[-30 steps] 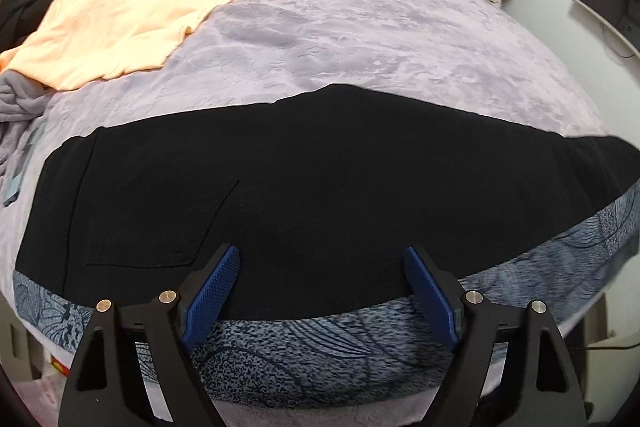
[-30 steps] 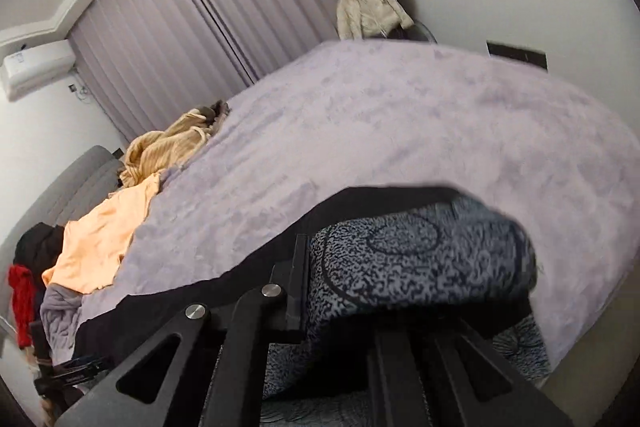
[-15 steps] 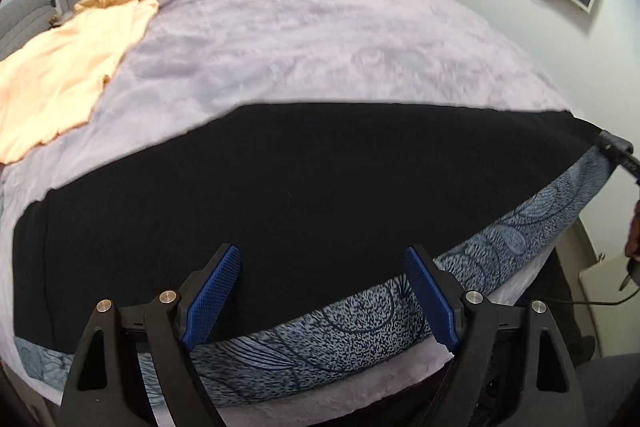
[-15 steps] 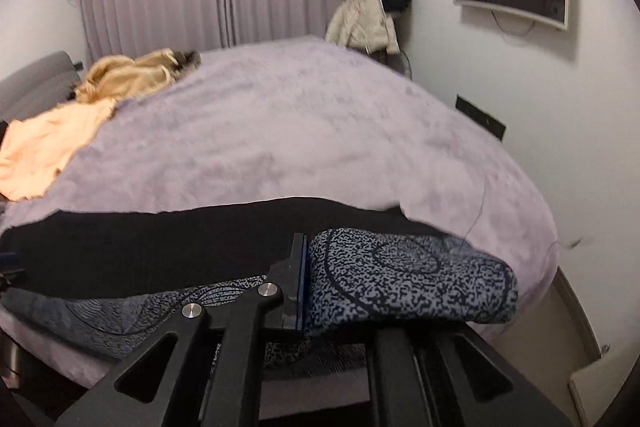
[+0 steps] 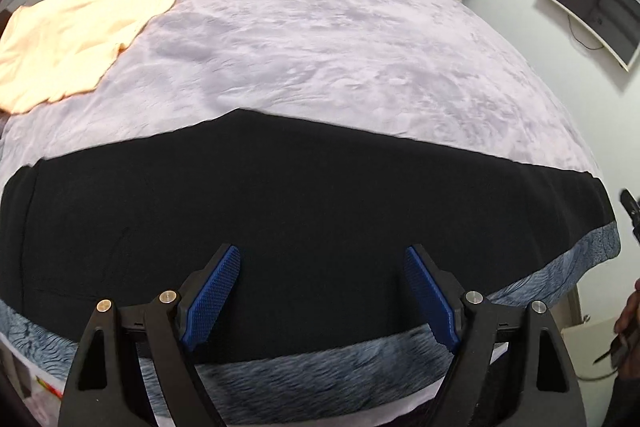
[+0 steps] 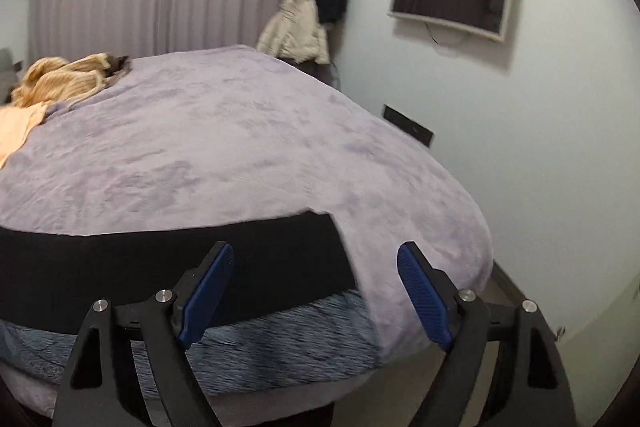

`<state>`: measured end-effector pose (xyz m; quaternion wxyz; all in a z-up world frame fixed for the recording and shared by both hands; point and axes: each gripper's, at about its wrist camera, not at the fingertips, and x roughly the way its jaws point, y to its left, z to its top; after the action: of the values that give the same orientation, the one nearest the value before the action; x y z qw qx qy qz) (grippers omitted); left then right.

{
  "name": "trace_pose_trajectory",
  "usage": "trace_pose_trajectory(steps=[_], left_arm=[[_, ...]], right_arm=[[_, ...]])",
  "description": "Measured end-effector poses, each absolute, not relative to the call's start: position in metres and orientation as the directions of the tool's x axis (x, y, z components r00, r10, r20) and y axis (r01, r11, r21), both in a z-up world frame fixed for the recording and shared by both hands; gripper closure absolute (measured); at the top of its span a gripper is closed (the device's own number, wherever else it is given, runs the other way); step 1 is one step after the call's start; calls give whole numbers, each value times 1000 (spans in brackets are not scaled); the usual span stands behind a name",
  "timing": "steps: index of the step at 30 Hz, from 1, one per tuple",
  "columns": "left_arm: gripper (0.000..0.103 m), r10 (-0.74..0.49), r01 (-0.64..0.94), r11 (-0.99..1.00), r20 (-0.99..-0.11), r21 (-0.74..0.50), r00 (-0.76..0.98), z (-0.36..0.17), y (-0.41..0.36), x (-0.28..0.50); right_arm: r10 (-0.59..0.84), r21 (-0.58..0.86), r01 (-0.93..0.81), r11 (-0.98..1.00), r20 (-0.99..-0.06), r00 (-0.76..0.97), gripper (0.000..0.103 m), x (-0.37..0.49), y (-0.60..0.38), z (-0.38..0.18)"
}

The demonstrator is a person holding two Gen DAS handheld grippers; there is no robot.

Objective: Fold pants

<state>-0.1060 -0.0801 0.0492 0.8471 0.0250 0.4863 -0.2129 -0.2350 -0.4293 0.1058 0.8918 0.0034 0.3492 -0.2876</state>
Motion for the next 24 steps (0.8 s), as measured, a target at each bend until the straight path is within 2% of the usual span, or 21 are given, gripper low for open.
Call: trace_pose_trajectory(steps=[2, 4, 8, 9, 11, 13, 16, 21, 24], left_arm=[[18, -301, 392, 913, -834, -112, 463, 47, -97, -105], [18, -248, 366, 928, -844, -67, 476, 39, -103, -98], [18, -181, 316, 949, -852, -19, 491, 26, -88, -87], [16, -176, 318, 948, -851, -11, 495, 26, -85, -86], [3, -154, 306, 952, -849, 9, 505, 25, -82, -86], [3, -147, 297, 955, -849, 12, 508, 22, -83, -86], [3, -142, 292, 956, -851, 14, 506, 23, -87, -86], [3, -244, 387, 920, -858, -57, 452, 34, -116, -98], [3, -291, 490, 871, -845, -39, 449, 36, -143, -115]], right_arm=[[-331, -132, 333, 934, -676, 659, 16, -201, -383, 91], [-215, -119, 189, 975, -723, 656, 16, -168, -340, 64], [-206, -230, 42, 972, -760, 616, 15, -133, -303, 13], [-197, -216, 47, 975, -754, 627, 15, -133, -310, 10], [-234, -196, 130, 972, -748, 621, 9, -133, -347, 9], [-271, -165, 227, 960, -754, 598, 1, -134, -393, 5], [-285, -122, 302, 946, -758, 587, 1, -132, -442, 1], [-374, -172, 374, 911, -727, 576, 1, -150, -445, 30], [-257, -73, 292, 954, -704, 662, 1, -186, -417, 50]])
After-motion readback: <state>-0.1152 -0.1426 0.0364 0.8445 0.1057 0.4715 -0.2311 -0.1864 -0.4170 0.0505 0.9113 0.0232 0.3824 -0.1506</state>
